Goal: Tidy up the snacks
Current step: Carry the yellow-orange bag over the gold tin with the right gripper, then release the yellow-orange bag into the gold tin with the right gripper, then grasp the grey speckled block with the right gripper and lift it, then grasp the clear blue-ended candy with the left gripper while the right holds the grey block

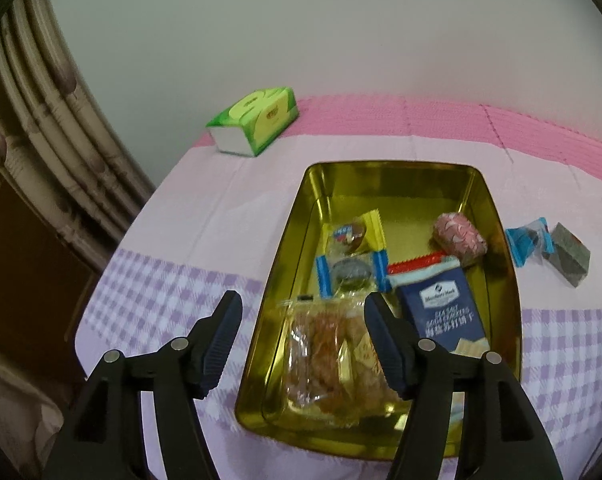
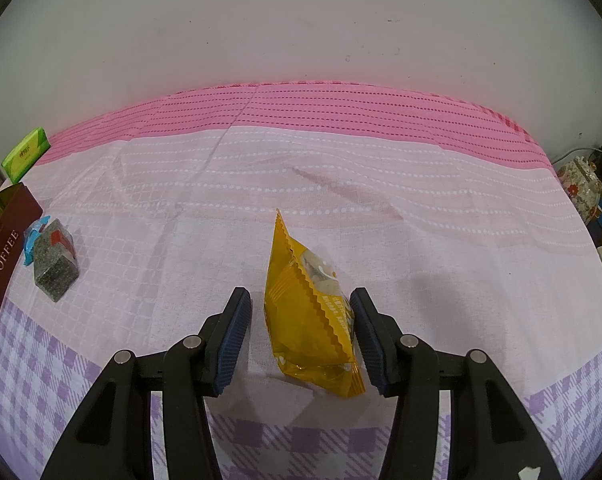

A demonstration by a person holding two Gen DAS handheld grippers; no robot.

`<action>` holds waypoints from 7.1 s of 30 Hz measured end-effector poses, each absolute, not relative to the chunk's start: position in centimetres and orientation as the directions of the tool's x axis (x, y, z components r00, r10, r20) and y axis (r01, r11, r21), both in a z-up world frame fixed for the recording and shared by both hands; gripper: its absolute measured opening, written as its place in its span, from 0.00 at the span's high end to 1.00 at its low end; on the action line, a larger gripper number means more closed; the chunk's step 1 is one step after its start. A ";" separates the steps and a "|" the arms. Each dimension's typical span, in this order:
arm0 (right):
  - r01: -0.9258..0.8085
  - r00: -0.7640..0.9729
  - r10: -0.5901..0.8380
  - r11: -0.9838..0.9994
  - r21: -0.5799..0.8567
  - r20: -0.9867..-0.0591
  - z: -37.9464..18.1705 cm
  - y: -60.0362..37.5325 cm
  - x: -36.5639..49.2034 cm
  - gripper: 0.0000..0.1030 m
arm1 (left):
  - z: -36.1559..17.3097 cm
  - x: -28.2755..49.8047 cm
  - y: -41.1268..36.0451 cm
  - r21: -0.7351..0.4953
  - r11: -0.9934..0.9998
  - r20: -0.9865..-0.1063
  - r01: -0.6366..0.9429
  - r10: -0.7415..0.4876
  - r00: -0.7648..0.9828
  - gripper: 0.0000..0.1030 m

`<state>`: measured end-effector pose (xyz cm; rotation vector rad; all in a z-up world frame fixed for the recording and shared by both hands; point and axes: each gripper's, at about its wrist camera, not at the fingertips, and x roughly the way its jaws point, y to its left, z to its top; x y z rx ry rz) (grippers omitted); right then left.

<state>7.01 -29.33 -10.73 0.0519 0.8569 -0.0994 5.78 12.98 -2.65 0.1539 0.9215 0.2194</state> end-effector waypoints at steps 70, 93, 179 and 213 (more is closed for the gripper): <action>-0.504 0.553 0.394 0.860 0.081 -0.734 -4.3 5.6 8.0 0.66 | -1.8 6.9 24.0 0.164 0.891 -0.767 -0.423 0.385 0.513 0.17; -0.461 0.539 0.333 0.885 0.060 -0.773 -6.8 6.3 10.8 0.63 | -2.4 7.2 23.9 0.146 0.900 -0.786 -0.410 0.358 0.505 0.17; -0.019 0.652 0.052 0.998 0.052 -0.757 -10.2 -22.0 7.1 0.66 | -2.5 6.4 14.8 0.080 0.992 -0.754 -0.102 0.127 0.645 0.16; 0.058 0.661 -0.023 0.998 0.021 -0.750 -10.6 -27.4 4.6 0.66 | -5.9 13.5 -4.7 0.091 0.959 -0.855 0.270 -0.064 0.514 0.16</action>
